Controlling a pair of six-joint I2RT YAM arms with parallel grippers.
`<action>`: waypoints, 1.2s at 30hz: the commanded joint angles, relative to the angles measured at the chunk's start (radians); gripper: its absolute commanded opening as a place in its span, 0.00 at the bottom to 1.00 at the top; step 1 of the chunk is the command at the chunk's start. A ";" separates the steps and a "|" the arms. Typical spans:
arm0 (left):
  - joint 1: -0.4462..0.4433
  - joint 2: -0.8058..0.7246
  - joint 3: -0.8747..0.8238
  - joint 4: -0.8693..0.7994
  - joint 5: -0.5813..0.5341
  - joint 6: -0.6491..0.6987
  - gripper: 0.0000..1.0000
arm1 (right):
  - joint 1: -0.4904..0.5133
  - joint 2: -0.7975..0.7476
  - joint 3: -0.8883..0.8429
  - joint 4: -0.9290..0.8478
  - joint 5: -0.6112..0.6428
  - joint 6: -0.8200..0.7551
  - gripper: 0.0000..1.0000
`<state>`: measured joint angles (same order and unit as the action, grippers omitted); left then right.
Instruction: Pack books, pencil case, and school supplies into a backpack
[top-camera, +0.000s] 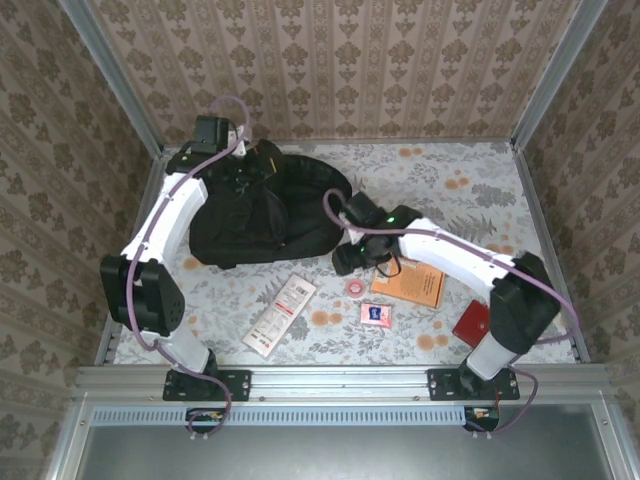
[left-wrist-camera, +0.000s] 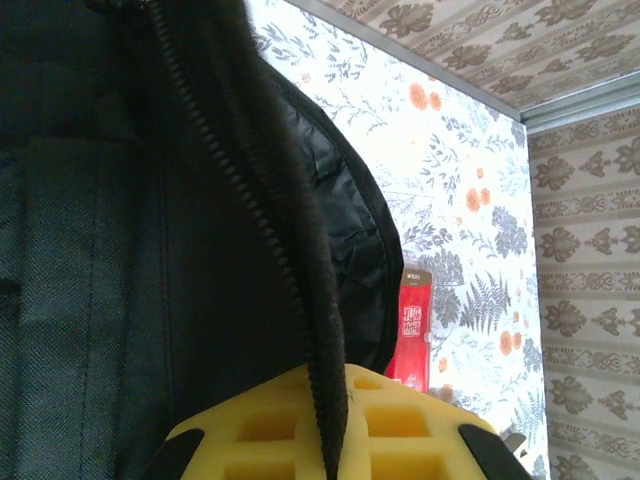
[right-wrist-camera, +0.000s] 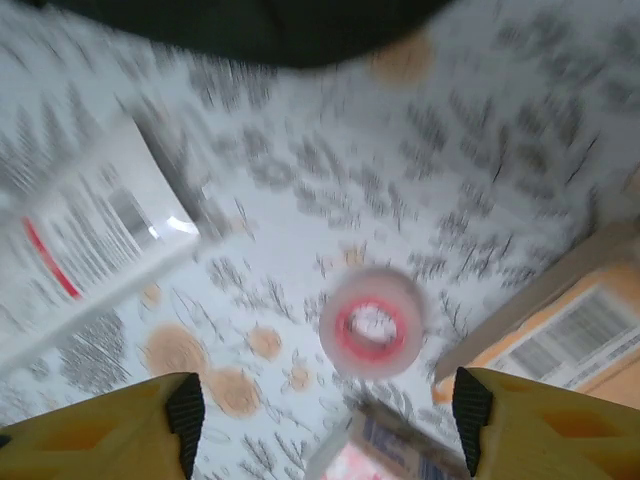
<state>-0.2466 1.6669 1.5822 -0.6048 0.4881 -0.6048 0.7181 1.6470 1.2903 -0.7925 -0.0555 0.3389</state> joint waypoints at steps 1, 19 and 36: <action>0.003 -0.040 -0.022 0.048 0.002 0.012 0.00 | 0.049 0.071 0.050 -0.143 0.088 -0.030 0.73; 0.036 -0.058 -0.058 0.082 0.065 -0.014 0.00 | 0.020 0.330 0.114 -0.087 0.045 -0.080 0.85; 0.056 -0.039 -0.086 0.128 0.110 -0.064 0.00 | 0.033 0.315 -0.019 -0.027 0.065 -0.040 0.59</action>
<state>-0.1955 1.6432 1.5024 -0.5076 0.5732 -0.6586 0.7403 1.9526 1.3094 -0.8177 0.0223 0.2768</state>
